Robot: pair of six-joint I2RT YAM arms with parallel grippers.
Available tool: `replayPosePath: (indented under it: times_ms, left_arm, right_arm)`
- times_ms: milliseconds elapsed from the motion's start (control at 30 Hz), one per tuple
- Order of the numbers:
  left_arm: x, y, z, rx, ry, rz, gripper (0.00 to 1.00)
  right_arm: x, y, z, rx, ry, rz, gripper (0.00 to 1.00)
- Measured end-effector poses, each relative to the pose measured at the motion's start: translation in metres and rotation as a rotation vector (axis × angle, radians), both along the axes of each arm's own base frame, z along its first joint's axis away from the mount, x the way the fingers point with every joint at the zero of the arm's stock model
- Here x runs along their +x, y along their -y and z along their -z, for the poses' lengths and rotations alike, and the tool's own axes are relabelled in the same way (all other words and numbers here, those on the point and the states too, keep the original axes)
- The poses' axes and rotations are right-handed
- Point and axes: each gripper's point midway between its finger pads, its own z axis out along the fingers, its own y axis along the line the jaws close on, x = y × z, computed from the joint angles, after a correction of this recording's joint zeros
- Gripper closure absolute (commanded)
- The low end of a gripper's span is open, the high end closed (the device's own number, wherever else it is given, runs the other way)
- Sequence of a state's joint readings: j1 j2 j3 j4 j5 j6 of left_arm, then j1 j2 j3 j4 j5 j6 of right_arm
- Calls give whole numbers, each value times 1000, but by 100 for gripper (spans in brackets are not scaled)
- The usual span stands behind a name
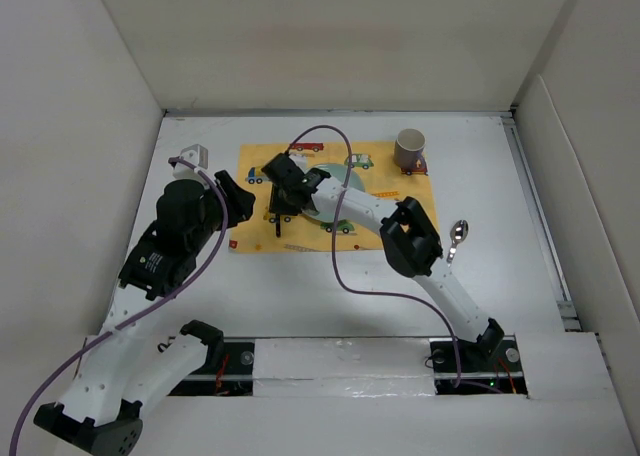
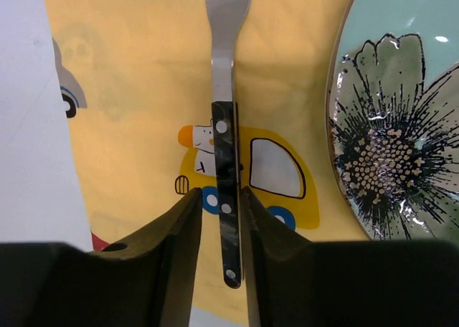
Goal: Set the dinner table for one person
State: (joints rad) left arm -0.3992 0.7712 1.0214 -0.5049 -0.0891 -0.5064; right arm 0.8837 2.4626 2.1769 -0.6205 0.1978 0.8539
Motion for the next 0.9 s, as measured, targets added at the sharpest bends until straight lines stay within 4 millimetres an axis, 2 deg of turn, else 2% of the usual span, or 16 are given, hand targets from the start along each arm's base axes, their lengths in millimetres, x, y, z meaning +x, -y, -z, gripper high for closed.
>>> replayPosePath:
  times_ms: [233, 267, 300, 367, 433, 467, 500, 533, 600, 667, 700, 733, 767, 800, 867, 900]
  left_arm:
    - [0, 3, -1, 1, 5, 11, 57]
    - [0, 4, 0, 1, 4, 14, 57]
    - [0, 5, 1, 4, 3, 18, 59]
    - [-1, 7, 6, 12, -3, 28, 62]
    - [-2, 9, 13, 26, -16, 39, 71]
    - [-3, 10, 18, 34, -24, 48, 80]
    - [-4, 10, 23, 43, -32, 55, 95]
    - [-5, 11, 26, 48, -38, 60, 100]
    - [-7, 12, 33, 65, -48, 76, 100]
    - [-9, 14, 37, 72, -53, 88, 100]
    - [-10, 15, 39, 77, -54, 96, 100]
    - [-10, 16, 39, 78, -54, 100, 96]
    - [-11, 17, 39, 78, -54, 104, 89]
    - [-11, 18, 39, 77, -55, 111, 78]
    - [-12, 20, 40, 74, -58, 123, 73]
    - [-12, 22, 41, 70, -58, 128, 72]
  right_arm:
    - [-2, -3, -5, 36, -23, -20, 56]
    - [-3, -1, -10, 43, -24, -22, 61]
    - [-4, 3, -17, 50, -19, -24, 78]
    - [-10, 24, -36, 63, 0, -18, 99]
    - [-22, 67, -67, 82, 24, 27, 100]
    - [-28, 97, -86, 103, 44, 73, 100]
    - [-34, 128, -103, 126, 58, 124, 100]
    - [-38, 162, -121, 159, 85, 195, 100]
    - [-46, 239, -138, 221, 138, 371, 100]
    - [-67, 318, -125, 215, 150, 572, 99]
    - [-84, 349, -108, 197, 133, 654, 73]
    - [-104, 373, -89, 169, 96, 722, 61]
    - [-119, 389, -75, 149, 71, 765, 54]
    - [-137, 406, -57, 121, 27, 813, 39]
    - [-160, 427, -38, 83, -35, 888, 29]
    - [-167, 436, -32, 73, -55, 924, 29]
